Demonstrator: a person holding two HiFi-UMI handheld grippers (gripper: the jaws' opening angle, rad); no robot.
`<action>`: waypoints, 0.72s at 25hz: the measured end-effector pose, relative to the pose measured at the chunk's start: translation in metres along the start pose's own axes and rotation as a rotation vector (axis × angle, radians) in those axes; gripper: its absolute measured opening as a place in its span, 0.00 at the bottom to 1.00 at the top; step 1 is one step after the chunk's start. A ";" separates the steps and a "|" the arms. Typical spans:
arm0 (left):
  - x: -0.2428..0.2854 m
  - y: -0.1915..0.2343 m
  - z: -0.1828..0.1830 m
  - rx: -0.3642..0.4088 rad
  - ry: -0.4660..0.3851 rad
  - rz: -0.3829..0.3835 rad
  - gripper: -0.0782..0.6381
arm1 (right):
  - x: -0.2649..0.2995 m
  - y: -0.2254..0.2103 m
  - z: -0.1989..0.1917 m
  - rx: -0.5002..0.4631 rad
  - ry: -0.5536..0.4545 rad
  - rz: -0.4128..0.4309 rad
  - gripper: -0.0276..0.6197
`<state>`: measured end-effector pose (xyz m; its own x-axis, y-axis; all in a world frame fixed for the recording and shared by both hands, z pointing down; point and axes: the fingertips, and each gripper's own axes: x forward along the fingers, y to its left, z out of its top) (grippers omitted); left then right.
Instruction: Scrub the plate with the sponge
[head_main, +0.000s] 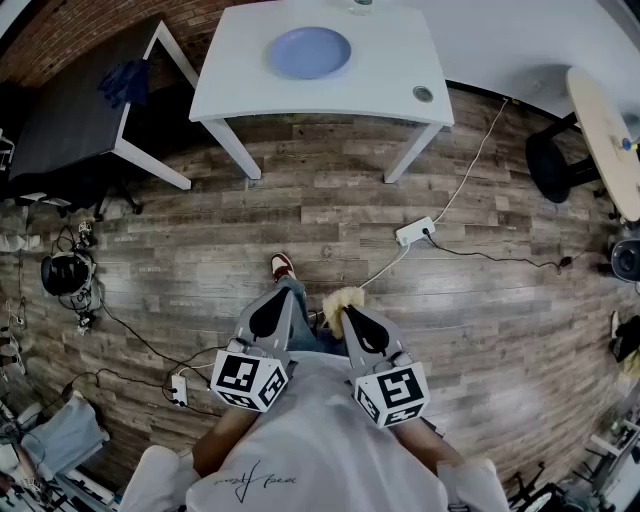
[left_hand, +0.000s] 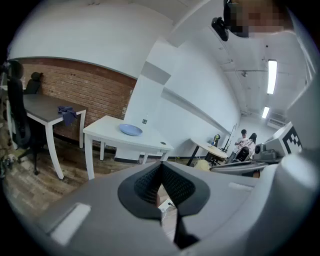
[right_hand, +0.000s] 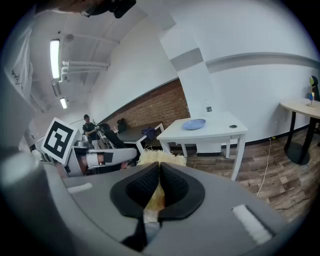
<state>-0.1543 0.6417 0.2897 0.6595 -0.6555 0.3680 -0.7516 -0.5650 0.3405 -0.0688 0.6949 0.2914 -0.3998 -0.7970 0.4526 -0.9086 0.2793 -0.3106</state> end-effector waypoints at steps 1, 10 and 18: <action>0.002 0.004 0.001 -0.002 0.005 0.001 0.12 | 0.004 -0.002 0.003 0.003 0.002 -0.003 0.06; 0.028 0.044 0.029 -0.014 0.006 0.000 0.12 | 0.048 -0.015 0.038 0.023 -0.009 -0.023 0.06; 0.053 0.102 0.082 0.010 -0.045 -0.003 0.13 | 0.104 -0.019 0.090 0.075 -0.073 -0.033 0.07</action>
<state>-0.1972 0.5082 0.2725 0.6606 -0.6755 0.3276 -0.7498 -0.5718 0.3331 -0.0821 0.5585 0.2695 -0.3573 -0.8428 0.4025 -0.9083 0.2133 -0.3598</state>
